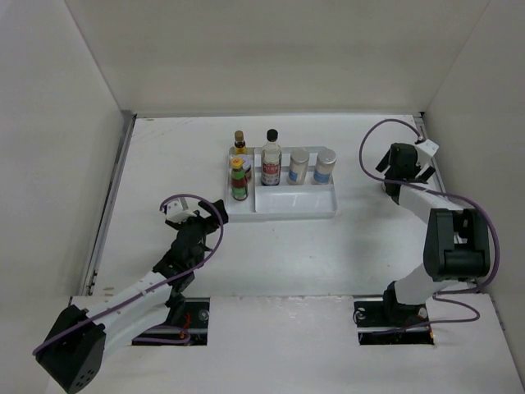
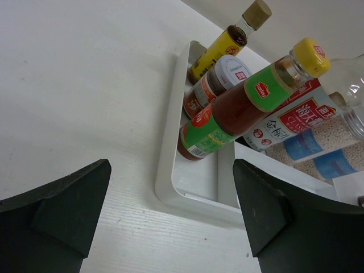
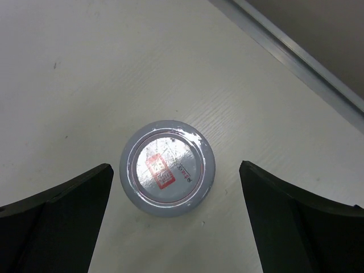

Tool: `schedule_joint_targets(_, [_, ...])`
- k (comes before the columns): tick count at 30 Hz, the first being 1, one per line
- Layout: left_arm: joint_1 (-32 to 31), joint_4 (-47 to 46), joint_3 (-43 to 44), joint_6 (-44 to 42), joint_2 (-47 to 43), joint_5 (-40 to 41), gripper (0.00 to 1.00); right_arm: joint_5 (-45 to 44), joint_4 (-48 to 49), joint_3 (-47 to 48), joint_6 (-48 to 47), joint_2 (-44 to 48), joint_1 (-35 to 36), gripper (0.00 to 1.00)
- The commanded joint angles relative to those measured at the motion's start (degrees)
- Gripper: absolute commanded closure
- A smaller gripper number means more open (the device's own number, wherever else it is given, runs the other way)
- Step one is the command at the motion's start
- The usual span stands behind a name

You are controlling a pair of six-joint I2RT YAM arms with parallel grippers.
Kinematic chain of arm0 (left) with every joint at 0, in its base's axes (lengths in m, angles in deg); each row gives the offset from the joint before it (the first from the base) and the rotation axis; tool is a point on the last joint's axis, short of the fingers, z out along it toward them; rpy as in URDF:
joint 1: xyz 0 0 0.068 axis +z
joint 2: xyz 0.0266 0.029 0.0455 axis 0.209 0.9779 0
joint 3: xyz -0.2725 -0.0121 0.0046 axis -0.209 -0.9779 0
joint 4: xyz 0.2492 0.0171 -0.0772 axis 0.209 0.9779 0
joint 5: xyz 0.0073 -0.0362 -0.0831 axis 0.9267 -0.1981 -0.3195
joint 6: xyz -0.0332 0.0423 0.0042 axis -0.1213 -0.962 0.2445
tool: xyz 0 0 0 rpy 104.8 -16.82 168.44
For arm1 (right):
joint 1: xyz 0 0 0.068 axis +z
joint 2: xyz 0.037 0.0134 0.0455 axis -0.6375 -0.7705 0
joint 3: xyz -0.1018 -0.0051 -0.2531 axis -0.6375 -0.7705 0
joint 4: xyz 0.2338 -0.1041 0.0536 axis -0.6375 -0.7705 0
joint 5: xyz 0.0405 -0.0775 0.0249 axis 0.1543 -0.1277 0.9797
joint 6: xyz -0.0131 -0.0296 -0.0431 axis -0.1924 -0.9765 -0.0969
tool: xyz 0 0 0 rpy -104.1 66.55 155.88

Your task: Organize the condiment bottles

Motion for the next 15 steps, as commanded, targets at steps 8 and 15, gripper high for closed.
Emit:
schedule_joint_targets(8, [-0.2,-3.2,-0.2,0.6,-0.3,-0.7,0.1,3.6,4.6,3.3,2.7,-6.0,-0.9,0.3])
schedule_joint_targets(15, [-0.3,-3.3,-0.1,0.6,-0.2,-0.7,0.1,-5.6,7.9,-2.4,0.2,4.2,7.0,0.48])
